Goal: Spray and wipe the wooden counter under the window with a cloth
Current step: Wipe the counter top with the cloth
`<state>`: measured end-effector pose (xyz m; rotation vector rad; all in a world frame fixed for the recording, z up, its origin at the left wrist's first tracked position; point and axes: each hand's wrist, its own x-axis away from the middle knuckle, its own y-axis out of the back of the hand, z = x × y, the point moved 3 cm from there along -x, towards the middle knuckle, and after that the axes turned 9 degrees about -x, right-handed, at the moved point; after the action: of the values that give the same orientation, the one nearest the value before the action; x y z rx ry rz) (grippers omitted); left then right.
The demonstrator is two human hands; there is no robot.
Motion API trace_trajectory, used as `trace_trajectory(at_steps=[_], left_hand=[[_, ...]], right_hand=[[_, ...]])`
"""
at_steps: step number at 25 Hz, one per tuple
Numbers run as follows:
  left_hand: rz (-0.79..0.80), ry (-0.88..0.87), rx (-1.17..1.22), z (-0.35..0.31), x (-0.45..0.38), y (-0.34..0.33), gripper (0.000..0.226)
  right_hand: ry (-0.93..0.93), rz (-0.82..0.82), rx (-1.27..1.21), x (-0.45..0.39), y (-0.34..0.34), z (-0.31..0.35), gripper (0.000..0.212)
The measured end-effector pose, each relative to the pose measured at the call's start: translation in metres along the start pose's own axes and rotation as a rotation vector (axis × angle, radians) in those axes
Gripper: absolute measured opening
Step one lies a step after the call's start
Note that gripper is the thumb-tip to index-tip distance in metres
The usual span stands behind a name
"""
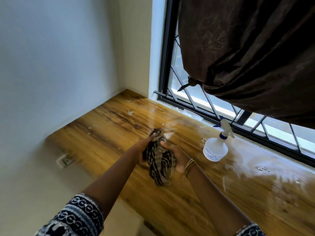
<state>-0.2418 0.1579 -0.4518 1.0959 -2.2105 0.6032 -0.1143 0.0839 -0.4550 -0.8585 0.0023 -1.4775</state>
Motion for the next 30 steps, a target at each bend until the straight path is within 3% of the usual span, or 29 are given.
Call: trace_trajectory(at_steps=[3,5,10,14,17,18,20,21,23,25,27,30], left_hand=[[-0.058,-0.049,-0.177,0.012,0.015,0.024,0.058],[-0.053,-0.118,-0.148,0.013,0.024,0.044,0.051],[-0.048,-0.2,-0.114,0.001,0.021,0.107,0.039],[-0.32,-0.266,-0.144,-0.018,0.007,0.179,0.024],[-0.511,-0.331,-0.307,-0.036,-0.005,0.234,0.017],[-0.548,-0.358,-0.379,-0.041,-0.01,0.249,0.017],[-0.617,-0.416,-0.527,-0.05,-0.018,0.276,0.017],[-0.66,-0.44,-0.594,-0.054,-0.022,0.29,0.017],[-0.769,-0.462,-0.69,-0.058,-0.026,0.313,0.017],[-0.894,-0.488,-0.762,-0.052,-0.024,0.333,0.019],[-0.988,-0.53,-0.873,-0.039,-0.018,0.349,0.022],[-1.045,-0.503,-0.975,0.0,-0.013,0.37,0.029]], right_hand=[[0.016,-0.104,0.148,-0.013,-0.016,0.001,0.066],[0.019,-0.175,0.178,-0.024,-0.026,-0.001,0.065],[0.129,-0.328,0.136,-0.064,-0.055,0.009,0.021],[0.426,-0.56,0.214,-0.101,-0.072,0.039,0.011],[0.684,-0.725,0.608,-0.126,-0.087,0.065,0.022],[0.659,-0.688,0.8,-0.136,-0.092,0.071,0.025],[0.371,-0.482,1.168,-0.159,-0.103,0.073,0.042],[0.275,-0.466,1.322,-0.169,-0.105,0.073,0.05],[0.396,-0.621,1.498,-0.183,-0.108,0.077,0.056],[0.529,-0.593,1.46,-0.2,-0.113,0.065,0.051],[0.435,-0.488,1.567,-0.218,-0.109,0.031,0.053],[0.432,-0.545,1.698,-0.235,-0.097,-0.004,0.055]])
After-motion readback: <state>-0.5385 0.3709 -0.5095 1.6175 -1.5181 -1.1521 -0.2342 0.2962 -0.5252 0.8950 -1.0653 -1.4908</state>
